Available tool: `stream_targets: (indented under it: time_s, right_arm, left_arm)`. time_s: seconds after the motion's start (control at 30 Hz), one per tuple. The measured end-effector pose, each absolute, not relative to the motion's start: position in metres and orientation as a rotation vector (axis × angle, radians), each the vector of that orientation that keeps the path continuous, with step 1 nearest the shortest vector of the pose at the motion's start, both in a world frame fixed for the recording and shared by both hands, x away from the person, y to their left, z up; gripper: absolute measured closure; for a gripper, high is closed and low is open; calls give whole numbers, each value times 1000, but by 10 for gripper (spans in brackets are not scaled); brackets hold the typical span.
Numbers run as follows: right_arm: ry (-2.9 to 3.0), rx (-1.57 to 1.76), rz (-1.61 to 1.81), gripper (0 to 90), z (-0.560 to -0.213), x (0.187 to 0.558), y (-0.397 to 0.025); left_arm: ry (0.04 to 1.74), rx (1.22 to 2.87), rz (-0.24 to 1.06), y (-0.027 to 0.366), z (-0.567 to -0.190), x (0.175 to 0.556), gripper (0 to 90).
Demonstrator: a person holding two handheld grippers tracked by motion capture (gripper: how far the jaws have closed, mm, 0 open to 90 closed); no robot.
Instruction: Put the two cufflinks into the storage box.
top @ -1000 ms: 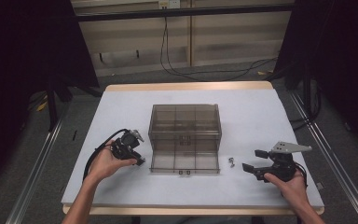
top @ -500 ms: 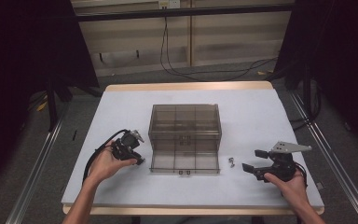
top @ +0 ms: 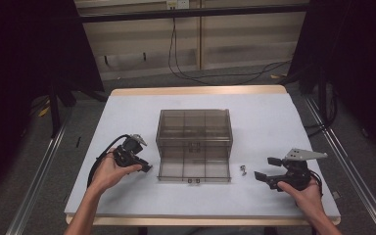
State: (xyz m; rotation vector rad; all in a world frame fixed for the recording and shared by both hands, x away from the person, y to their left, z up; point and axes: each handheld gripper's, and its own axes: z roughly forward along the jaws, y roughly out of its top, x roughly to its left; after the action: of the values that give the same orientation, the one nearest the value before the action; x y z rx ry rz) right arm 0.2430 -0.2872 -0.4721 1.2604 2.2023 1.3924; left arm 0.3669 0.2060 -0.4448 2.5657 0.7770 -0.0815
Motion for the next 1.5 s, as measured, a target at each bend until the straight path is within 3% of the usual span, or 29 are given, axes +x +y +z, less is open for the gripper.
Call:
stream_targets:
  time_s: [0.67,1.07,1.5]
  right_arm:
    - [2199,1267,1396,142,-472,243,-288]
    - [2199,1270,1400,140,-472,243,-288]
    - [2195,1272,1401,139,-471,243,-288]
  left_arm:
    - [719,2353,-116,223,-431,359,737]
    - [698,2244,-66,224,-418,350,737]
    - [634,2190,-51,211,-410,342,737]
